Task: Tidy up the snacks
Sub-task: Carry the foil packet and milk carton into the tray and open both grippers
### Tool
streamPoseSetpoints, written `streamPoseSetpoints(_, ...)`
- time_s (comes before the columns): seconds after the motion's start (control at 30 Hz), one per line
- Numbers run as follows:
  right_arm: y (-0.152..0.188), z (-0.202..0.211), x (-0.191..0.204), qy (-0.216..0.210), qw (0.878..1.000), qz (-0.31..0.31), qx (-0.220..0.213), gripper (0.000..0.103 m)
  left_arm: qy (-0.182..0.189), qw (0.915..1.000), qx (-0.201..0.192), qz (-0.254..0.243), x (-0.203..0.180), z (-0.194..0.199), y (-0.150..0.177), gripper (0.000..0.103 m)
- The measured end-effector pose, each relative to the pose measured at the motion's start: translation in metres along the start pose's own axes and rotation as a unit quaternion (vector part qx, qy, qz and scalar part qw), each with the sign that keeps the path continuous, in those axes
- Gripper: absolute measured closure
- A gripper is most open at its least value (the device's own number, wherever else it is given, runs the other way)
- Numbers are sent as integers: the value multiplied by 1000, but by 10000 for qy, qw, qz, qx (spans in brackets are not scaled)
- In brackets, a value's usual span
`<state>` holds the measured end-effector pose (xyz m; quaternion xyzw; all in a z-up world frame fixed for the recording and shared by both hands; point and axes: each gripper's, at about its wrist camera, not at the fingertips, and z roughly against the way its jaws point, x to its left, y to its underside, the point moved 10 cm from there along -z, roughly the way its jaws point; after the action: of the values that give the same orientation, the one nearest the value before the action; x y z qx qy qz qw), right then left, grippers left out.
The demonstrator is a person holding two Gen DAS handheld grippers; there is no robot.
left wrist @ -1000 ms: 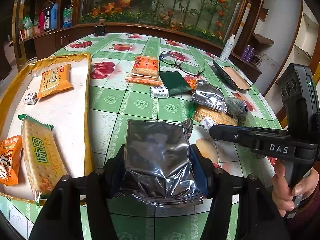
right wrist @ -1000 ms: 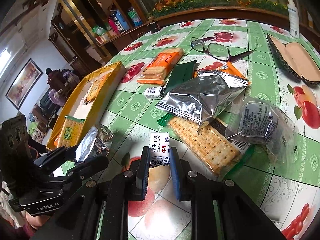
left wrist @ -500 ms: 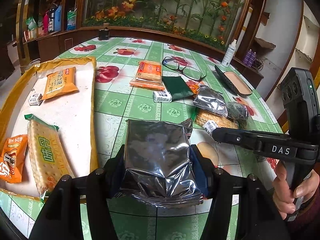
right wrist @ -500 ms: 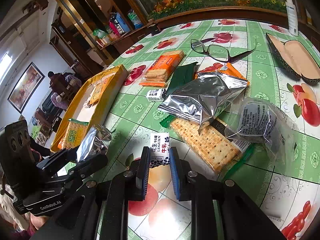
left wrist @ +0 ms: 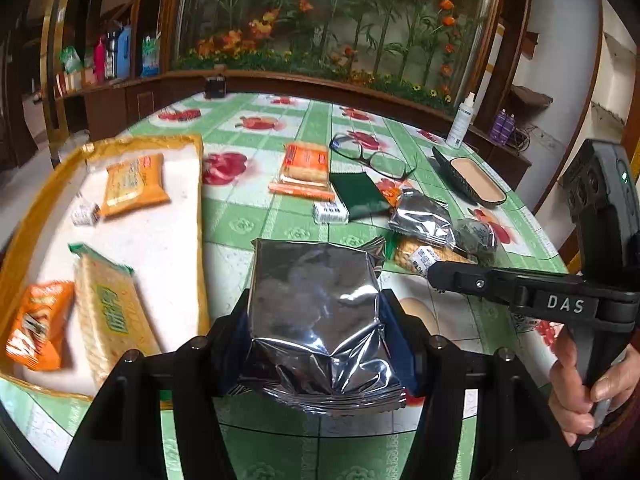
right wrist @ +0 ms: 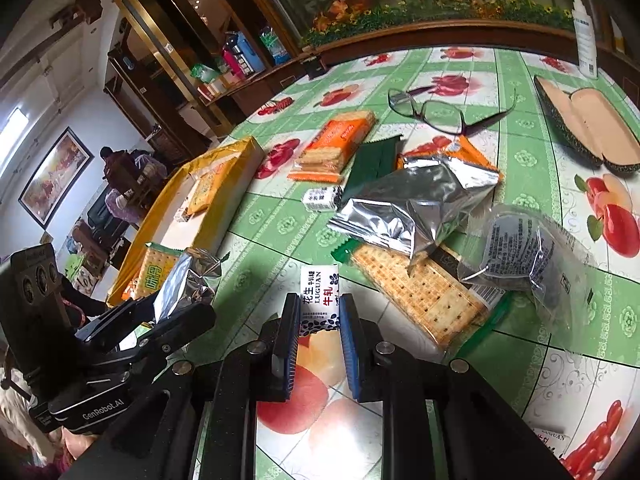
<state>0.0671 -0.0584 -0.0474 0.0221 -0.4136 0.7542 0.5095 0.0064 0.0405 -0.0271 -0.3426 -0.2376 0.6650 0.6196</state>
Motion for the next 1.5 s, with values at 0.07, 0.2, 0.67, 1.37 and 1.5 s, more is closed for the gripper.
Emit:
streamPoseSetpoints(0.07,-2,2,4,-39,10000,-4,-69,82,10,10000,-72,7,1,5,-5,43)
streamPoseSetpoints(0.2,-2,2,20,-82,9999,97,-108,82,-63,9994,-319,124,19,25,-21,43)
streamPoseSetpoints(0.67,-21,-33,119,-343,9953,888,-155,81,-1153,9822,-546,1376,169,46,-17,43)
streamPoseSetpoints(1.37,-28,-128,161,-450,9941,869,474,81,-949,9782,-229,1830,180,26,1,42)
streamPoseSetpoints(1.5,-27,-129,161,-516,9938,831,527,75,-914,9790,-241,1804,175,25,0,41)
